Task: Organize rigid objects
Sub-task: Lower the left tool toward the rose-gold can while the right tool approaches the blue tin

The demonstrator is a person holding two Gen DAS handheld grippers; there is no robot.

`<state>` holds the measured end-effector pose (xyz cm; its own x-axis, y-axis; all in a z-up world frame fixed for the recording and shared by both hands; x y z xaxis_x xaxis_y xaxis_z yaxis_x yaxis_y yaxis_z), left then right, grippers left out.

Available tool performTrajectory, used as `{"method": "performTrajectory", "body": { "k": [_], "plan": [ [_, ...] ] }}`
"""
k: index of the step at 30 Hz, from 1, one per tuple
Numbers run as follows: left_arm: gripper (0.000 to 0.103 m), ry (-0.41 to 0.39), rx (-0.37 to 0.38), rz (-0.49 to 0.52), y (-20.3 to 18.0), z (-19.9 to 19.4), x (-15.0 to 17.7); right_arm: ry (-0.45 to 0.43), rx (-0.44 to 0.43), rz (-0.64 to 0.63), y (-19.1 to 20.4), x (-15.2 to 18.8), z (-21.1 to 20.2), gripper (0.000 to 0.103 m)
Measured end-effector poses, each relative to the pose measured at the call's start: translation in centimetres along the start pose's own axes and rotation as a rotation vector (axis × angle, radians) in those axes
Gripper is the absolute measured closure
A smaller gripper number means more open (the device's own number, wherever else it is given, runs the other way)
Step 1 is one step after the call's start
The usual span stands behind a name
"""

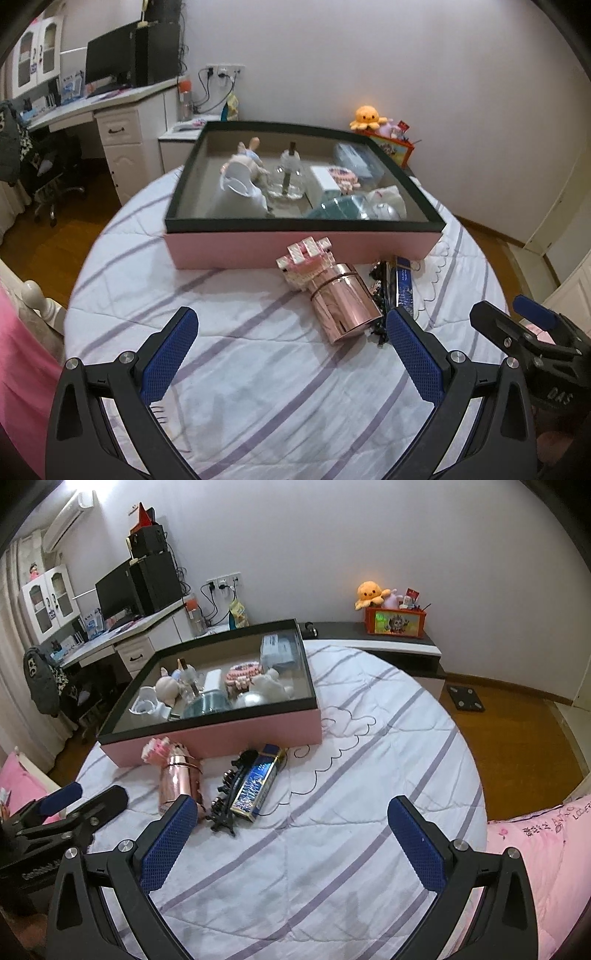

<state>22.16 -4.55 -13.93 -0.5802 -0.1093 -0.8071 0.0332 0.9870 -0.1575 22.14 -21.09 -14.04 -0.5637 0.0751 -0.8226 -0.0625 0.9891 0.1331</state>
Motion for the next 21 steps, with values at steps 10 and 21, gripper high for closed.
{"method": "performTrajectory", "body": {
  "k": [10, 21],
  "plan": [
    [0.0, 0.072, 0.011, -0.046, -1.4, 4.2, 1.6, 0.046, 0.002, 0.02, -1.4, 1.1, 2.0, 0.0],
    [0.041, 0.103, 0.12, -0.046, -2.6, 5.9, 2.7, 0.077, -0.019, 0.005, -0.6, 1.6, 3.6, 0.0]
  ]
}}
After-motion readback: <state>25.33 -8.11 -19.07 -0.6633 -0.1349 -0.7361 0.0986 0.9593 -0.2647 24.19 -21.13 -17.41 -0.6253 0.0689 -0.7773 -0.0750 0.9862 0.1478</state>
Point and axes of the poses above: each gripper's, at about its wrist camera, not at the fingertips, and z roughly the way its jaws point, y to its left, x to its underside, the point moved 10 cm from there along z, roughly the way its jaws point, and after that the axes turned 13 degrees about -y, right-handed, at the moved point
